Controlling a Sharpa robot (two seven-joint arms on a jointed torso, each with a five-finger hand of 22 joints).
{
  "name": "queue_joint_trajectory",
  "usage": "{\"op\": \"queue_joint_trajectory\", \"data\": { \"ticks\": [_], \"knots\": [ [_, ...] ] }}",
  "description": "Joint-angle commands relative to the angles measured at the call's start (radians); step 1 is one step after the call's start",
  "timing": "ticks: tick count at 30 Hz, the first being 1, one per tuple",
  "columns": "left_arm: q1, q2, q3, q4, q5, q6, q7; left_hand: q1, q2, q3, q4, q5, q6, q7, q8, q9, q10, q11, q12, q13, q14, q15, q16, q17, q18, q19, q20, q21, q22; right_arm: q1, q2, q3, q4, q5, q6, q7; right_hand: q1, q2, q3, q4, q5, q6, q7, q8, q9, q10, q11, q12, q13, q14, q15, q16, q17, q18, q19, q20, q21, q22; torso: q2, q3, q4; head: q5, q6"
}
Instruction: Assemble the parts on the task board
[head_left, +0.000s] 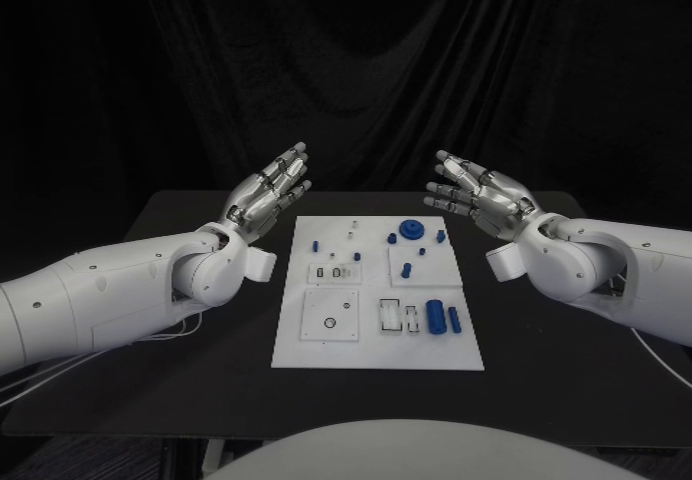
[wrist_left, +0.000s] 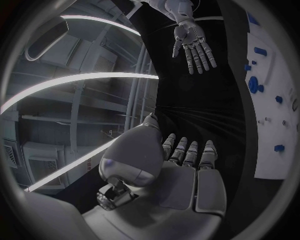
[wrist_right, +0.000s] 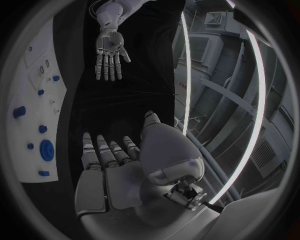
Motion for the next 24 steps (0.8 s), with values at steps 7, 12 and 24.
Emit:
{"op": "queue_joint_trajectory", "data": {
  "ticks": [7, 12, 24],
  "knots": [
    [0.000, -0.060, 0.001, 0.038, -0.155, -0.036, 0.187, 0.029, -0.006, -0.001, 0.002, 0.017, 0.003, -0.019, 0.002, 0.000, 0.003, -0.001, -0.004, 0.000, -0.022, -0.019, -0.016, -0.008, 0.018, -0.002, -0.004, 0.003, -0.002, 0.033, -0.027, 0.002, 0.018, -0.271, -0.092, -0.065, 0.060, -0.018, 0.000, -0.006, 0.050, 0.139, 0.073, 0.043, 0.014, 0.072, 0.088, 0.143, 0.020, 0.403, 0.033, 0.193, 0.060, -0.030, 0.466, -0.002, 0.167, 0.053, 0.030, -0.0046, -0.0004, 0.016, -0.010],
    [0.001, -0.089, 0.001, 0.060, -0.176, -0.042, 0.193, 0.034, -0.007, -0.001, 0.001, 0.021, 0.009, -0.017, 0.003, 0.001, 0.003, 0.001, -0.004, 0.000, -0.024, -0.019, -0.017, -0.008, 0.018, -0.002, -0.004, 0.003, -0.002, 0.071, -0.026, 0.002, 0.010, -0.438, -0.075, -0.155, 0.143, -0.028, 0.029, -0.084, 0.104, 0.173, 0.079, 0.042, 0.016, 0.124, 0.099, 0.199, 0.027, 0.577, -0.032, 0.264, 0.069, 0.019, 0.667, -0.021, 0.233, 0.073, 0.051, -0.0065, 0.0136, 0.009, -0.010],
    [0.003, -0.144, 0.001, 0.113, -0.226, -0.065, 0.200, 0.048, -0.008, 0.001, 0.001, 0.041, 0.023, -0.007, 0.005, 0.003, 0.007, 0.007, -0.004, 0.000, -0.024, -0.015, -0.018, -0.008, 0.018, -0.001, 0.000, 0.005, -0.002, 0.172, 0.000, 0.002, 0.009, -1.147, -0.092, -0.442, 0.227, -0.072, 0.091, -0.210, -0.146, 0.540, 0.091, 0.140, 0.068, 0.569, 0.011, 0.371, 0.058, 1.020, -0.185, 0.617, 0.199, 0.018, 1.046, -0.175, 0.530, 0.245, 0.108, -0.0115, 0.0254, 0.000, -0.010]
  ]
}}
